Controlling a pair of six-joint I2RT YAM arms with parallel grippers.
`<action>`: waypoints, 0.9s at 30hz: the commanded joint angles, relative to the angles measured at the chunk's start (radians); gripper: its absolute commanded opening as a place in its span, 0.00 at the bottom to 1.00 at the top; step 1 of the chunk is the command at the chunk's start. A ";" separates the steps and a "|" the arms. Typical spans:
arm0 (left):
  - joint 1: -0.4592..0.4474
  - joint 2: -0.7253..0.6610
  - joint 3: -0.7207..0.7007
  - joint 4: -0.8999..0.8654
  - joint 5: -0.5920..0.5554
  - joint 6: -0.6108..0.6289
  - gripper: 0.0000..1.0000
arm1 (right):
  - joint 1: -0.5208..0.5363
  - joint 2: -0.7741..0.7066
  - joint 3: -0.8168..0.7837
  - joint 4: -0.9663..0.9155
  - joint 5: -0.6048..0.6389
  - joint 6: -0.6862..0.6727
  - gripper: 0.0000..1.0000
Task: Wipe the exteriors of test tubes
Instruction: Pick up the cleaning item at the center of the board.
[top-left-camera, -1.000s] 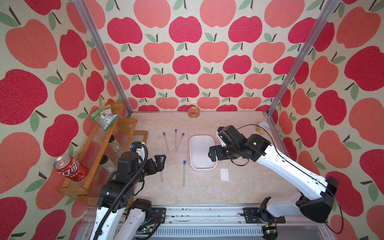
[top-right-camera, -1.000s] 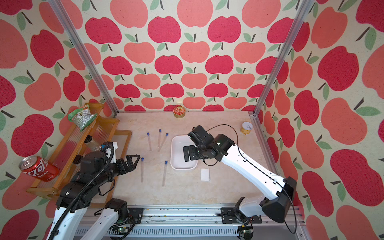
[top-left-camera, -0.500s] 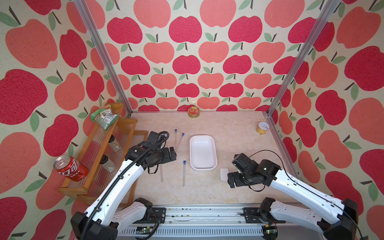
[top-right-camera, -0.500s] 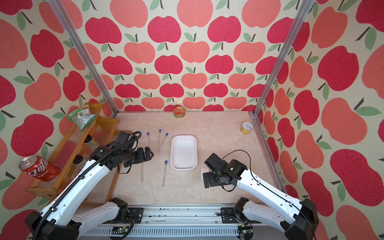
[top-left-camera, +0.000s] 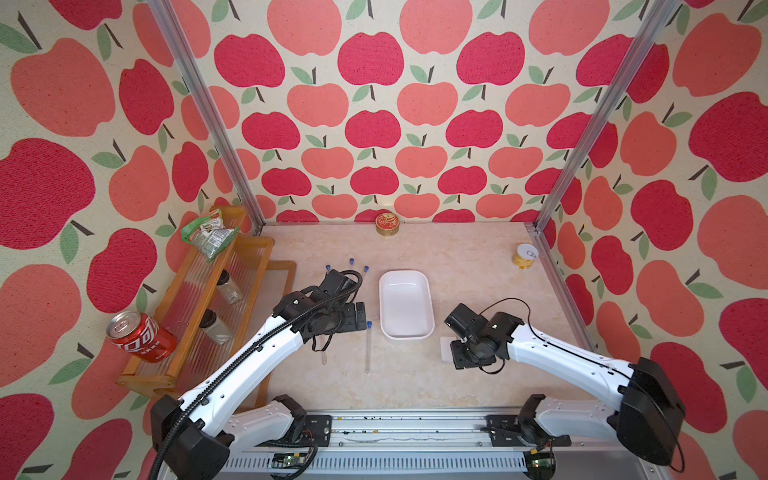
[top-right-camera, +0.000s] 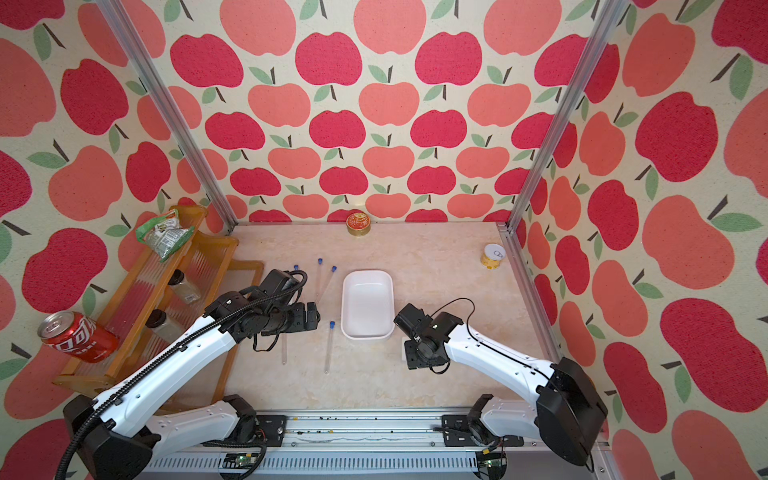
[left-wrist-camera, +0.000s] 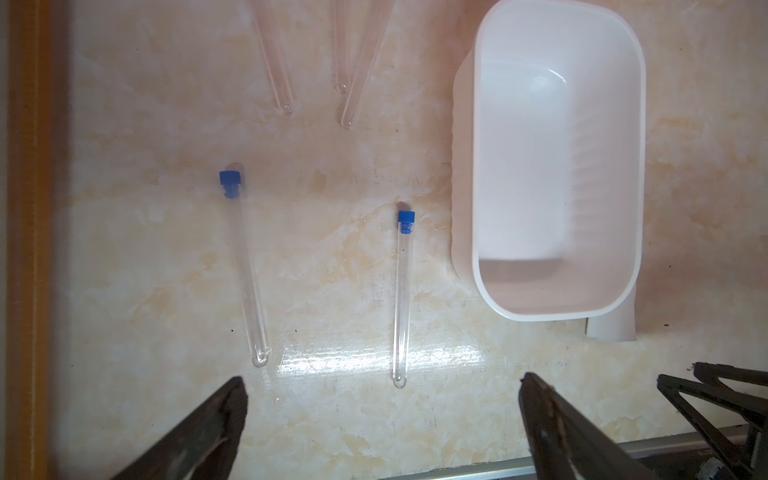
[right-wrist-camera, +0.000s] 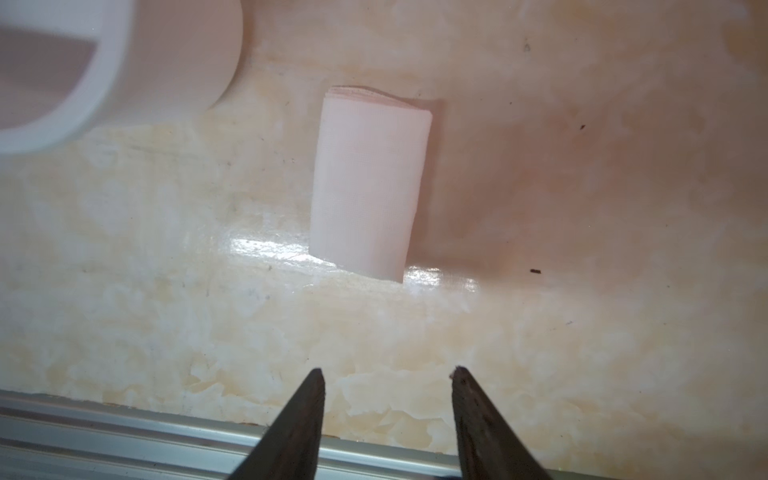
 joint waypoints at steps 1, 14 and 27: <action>-0.002 -0.018 -0.012 -0.009 -0.031 -0.017 0.99 | -0.016 0.052 0.028 0.049 0.015 -0.018 0.49; 0.036 -0.078 -0.057 -0.004 0.008 -0.023 0.99 | -0.046 0.152 0.020 0.145 0.006 -0.066 0.38; 0.091 -0.098 -0.083 0.013 0.065 -0.016 1.00 | -0.044 0.216 0.017 0.176 -0.007 -0.118 0.36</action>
